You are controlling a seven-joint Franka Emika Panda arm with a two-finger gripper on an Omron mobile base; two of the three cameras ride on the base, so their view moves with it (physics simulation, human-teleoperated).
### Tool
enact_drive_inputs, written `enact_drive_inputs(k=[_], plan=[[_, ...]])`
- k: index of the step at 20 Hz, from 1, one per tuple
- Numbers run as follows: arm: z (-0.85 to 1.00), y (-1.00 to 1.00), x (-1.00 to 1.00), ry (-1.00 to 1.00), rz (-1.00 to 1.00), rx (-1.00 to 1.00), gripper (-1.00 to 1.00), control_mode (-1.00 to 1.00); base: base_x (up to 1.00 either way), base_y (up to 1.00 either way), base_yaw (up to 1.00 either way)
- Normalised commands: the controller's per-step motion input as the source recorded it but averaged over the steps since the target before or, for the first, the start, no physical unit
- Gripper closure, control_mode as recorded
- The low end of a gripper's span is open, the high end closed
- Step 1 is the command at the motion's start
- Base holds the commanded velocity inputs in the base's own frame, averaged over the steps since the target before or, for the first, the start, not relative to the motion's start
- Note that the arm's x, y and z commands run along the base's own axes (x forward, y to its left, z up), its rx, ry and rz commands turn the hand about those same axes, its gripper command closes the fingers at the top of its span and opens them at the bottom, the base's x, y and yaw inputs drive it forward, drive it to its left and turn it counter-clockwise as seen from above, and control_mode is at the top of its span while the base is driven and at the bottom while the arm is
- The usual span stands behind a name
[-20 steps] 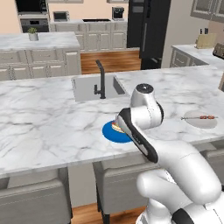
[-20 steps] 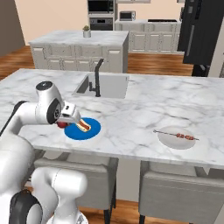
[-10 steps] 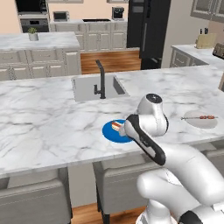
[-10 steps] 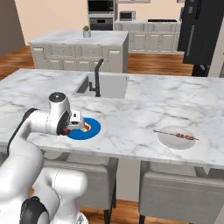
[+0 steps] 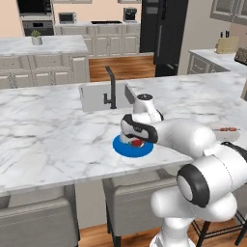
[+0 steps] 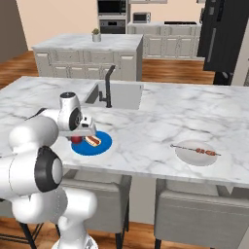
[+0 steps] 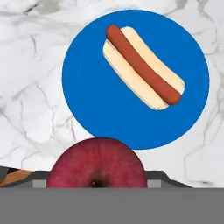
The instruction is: Pick up the apple and pear from the fridge and place one fruit on each plate on the dining counter.
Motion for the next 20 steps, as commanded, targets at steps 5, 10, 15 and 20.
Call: enact_drive_inputs(k=[5,10,15,20], plan=[[-0.67,0.1,0.27,0.0,-0.03,-0.03,1.0,-1.0,0.0,0.0,0.0],[-0.57,0.0,0.55,0.0,-0.04,0.0,1.0,-1.0,0.0,0.0,0.0],[-0.46,0.0,0.06,0.01,-0.08,0.0,1.0,-1.0,0.0,0.0,0.0],[-0.21,0.0,0.1,0.01,-0.05,0.0,1.0,-1.0,0.0,0.0,0.0]])
